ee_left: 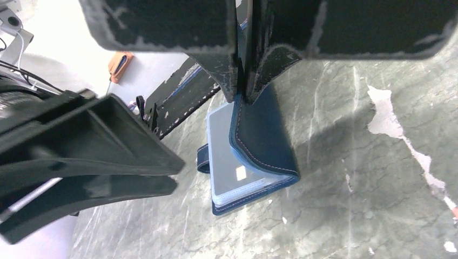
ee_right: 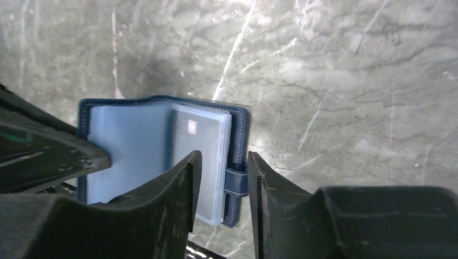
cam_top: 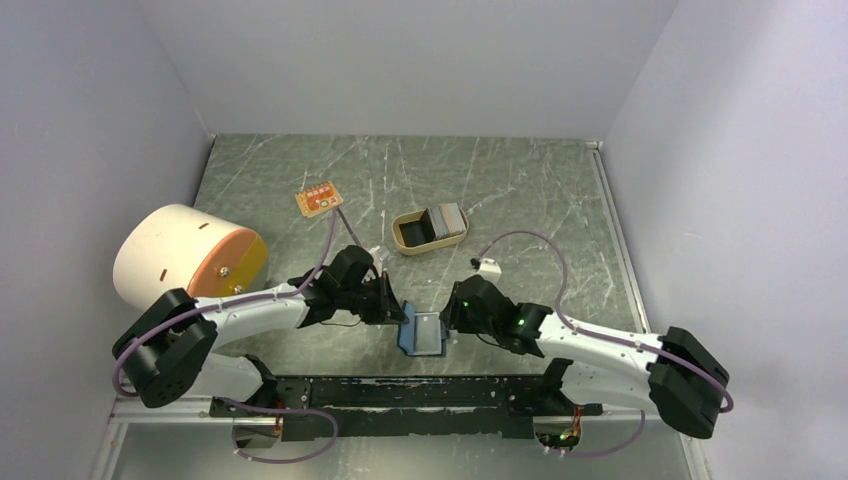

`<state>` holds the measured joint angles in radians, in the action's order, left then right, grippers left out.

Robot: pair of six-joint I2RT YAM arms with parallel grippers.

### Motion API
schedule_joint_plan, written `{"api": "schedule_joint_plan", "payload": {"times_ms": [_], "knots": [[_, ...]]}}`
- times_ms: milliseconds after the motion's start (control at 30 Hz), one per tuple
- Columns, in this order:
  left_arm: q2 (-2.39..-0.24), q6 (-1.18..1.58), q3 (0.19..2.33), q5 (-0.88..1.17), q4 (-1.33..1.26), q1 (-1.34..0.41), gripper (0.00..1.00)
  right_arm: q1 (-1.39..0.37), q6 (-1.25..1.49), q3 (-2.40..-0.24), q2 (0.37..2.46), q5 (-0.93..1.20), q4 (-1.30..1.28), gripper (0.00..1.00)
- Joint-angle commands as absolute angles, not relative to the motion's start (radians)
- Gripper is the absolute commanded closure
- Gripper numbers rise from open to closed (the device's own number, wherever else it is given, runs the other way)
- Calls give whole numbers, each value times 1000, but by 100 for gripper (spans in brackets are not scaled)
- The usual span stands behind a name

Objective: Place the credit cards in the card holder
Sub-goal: Turn over the card slot in the card holder.

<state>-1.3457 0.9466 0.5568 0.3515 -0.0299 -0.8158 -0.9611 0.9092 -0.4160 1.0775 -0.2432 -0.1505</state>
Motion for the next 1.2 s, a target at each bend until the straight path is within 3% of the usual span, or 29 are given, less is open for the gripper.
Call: {"api": "schedule_joint_plan", "payload": {"times_ms": [0, 167, 500, 900, 1167], "knots": [[-1322, 929, 581, 289, 66, -825, 91, -949, 865, -502, 1013, -327, -285, 57], [-1311, 927, 569, 273, 75, -826, 91, -919, 761, -612, 1050, -368, -298, 48], [-1249, 929, 530, 238, 80, -823, 91, -782, 546, -936, 1344, -437, -308, 34], [-1238, 937, 469, 265, 17, -804, 91, -749, 353, -1355, 1787, -595, -402, 31], [-1179, 933, 460, 247, 45, -801, 91, -747, 280, -1517, 1951, -708, -451, 30]]}}
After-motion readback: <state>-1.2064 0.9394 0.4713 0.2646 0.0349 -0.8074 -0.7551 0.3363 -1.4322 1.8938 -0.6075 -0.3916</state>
